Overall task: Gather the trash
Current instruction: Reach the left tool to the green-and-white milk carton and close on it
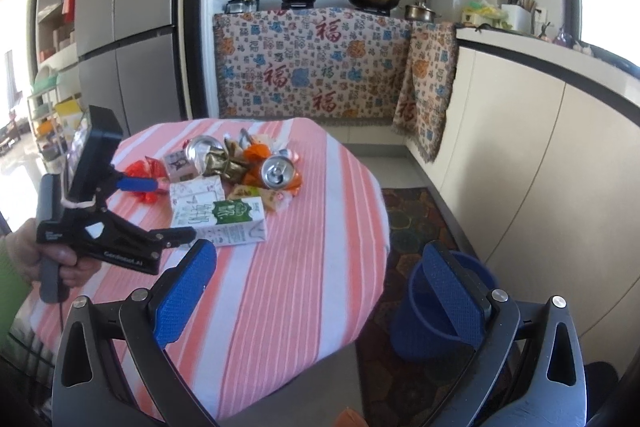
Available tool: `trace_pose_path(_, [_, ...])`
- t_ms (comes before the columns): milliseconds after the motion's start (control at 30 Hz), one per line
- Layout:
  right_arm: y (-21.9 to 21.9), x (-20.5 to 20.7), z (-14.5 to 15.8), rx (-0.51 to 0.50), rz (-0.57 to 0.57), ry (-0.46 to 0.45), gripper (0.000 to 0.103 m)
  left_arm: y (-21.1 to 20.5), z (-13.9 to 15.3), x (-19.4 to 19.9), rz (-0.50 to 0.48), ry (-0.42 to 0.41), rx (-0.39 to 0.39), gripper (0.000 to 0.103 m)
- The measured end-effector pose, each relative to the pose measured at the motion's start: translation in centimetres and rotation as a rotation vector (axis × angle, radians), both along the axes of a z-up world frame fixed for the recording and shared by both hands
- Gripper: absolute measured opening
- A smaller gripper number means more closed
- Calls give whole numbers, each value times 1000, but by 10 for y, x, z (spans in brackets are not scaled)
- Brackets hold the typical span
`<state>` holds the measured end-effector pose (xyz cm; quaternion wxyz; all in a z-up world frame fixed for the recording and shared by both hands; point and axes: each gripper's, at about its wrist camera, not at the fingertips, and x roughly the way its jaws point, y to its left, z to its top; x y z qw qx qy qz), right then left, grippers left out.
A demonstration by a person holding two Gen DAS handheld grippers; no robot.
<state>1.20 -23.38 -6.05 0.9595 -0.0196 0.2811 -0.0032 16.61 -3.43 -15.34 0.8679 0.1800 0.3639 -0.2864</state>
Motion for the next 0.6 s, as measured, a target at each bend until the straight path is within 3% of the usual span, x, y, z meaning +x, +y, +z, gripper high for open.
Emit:
trace_pose_path(133, [-3, 2, -4, 0, -8, 9, 103, -9, -10, 16, -49, 40, 23, 102])
trace_pose_path(200, [-5, 4, -6, 4, -12, 17, 103, -11, -13, 17, -88, 78, 25, 85])
trace_pose_path(367, [-11, 6, -9, 17, -20, 29, 103, -19, -23, 17, -118, 159, 51, 57])
trace_pose_path(600, [-16, 7, -11, 14, -30, 32, 103, 3, -14, -18, -25, 157, -60, 53])
